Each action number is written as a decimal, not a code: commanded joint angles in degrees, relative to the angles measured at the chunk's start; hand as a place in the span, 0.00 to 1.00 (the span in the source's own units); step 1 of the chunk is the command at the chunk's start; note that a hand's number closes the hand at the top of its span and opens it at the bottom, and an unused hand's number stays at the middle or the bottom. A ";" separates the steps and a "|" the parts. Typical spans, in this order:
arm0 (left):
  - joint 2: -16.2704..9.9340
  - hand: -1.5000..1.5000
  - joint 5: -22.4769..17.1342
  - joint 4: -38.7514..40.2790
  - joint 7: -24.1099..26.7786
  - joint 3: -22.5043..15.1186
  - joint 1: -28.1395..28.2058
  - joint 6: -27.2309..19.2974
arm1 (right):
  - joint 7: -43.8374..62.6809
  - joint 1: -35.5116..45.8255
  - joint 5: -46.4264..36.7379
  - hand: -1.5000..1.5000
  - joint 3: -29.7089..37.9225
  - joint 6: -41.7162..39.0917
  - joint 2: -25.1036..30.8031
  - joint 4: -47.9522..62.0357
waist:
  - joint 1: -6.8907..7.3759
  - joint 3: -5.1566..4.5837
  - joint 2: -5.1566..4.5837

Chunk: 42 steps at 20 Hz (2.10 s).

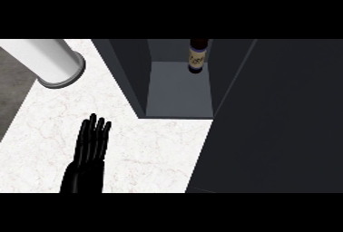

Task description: Pick up the wine, place it into the cabinet and close the cabinet

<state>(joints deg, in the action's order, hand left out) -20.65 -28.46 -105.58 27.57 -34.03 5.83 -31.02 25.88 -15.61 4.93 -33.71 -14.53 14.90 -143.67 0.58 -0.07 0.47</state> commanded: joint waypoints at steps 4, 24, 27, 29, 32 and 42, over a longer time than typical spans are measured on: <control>-7.15 0.00 -3.31 -7.28 0.61 4.90 7.81 4.61 | 10.40 7.07 -3.20 1.00 -11.72 3.04 -4.58 -9.34 | 0.48 -0.19 0.08; -17.95 0.00 -17.91 -9.82 3.82 23.85 20.54 23.29 | 17.06 43.18 -3.48 1.00 -17.55 31.27 -14.68 15.11 | 2.15 -0.30 -0.16; -19.51 0.00 -20.04 -8.25 3.70 27.18 20.02 26.23 | 15.59 49.17 0.94 1.00 -15.22 34.87 -14.62 20.87 | 2.73 -0.30 -0.50; -21.14 0.00 -21.32 -9.39 3.72 29.61 20.13 28.37 | 15.93 54.70 2.49 1.00 -12.81 36.45 -14.66 24.41 | 3.48 -0.32 -0.44; -20.89 0.00 -22.03 -9.16 3.33 30.07 21.16 29.65 | 13.82 63.35 8.59 1.00 -8.88 39.42 -14.78 34.44 | 3.57 -0.16 -0.67; -24.38 0.00 -28.45 -5.53 -0.17 38.03 18.19 34.27 | 3.90 88.03 22.81 1.00 2.04 35.48 -14.89 63.97 | 4.51 -0.13 -1.40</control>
<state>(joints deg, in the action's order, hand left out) -43.50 -54.19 -112.64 28.97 0.62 25.22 1.77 33.59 65.14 22.73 -35.60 23.70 0.15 -90.36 4.96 -0.24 -0.59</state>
